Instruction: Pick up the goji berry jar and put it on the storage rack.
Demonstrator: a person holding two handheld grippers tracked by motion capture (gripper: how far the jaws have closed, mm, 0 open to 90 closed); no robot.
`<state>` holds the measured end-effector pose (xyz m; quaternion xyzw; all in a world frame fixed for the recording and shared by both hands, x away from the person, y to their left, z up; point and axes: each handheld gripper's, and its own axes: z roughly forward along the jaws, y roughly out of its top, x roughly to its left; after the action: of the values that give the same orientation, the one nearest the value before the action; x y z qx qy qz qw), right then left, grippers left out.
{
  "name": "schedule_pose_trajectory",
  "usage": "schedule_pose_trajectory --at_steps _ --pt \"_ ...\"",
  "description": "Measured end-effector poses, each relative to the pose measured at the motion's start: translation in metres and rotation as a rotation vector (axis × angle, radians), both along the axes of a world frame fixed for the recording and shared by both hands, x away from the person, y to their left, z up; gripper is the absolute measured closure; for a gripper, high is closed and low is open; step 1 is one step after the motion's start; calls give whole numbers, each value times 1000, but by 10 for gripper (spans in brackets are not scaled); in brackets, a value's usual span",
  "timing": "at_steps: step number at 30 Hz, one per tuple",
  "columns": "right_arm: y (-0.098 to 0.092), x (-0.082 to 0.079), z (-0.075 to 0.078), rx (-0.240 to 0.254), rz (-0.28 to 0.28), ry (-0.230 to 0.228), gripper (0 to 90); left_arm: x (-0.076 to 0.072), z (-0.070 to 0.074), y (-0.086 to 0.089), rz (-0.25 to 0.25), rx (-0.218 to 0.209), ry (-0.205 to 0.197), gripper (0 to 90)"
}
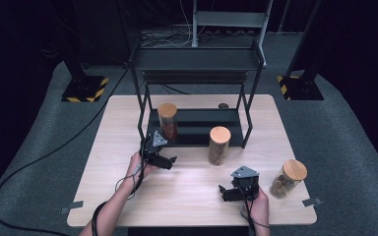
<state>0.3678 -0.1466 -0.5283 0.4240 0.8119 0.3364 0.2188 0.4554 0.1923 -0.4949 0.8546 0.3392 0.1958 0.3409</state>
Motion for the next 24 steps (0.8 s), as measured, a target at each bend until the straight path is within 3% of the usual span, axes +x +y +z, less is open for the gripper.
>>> schedule_pose_trajectory --at_steps 2,11,15,24 --pt "0 0 0 0 -1 0 14 -6 -6 8 -11 -21 28 0" --pt "0 0 0 0 -5 2 7 -35 -23 36 40 -68 82 4" --pt "0 0 0 0 -5 3 7 -49 -32 44 58 -49 97 5" --pt "0 0 0 -2 -6 2 5 -67 -34 60 108 -62 76 2"
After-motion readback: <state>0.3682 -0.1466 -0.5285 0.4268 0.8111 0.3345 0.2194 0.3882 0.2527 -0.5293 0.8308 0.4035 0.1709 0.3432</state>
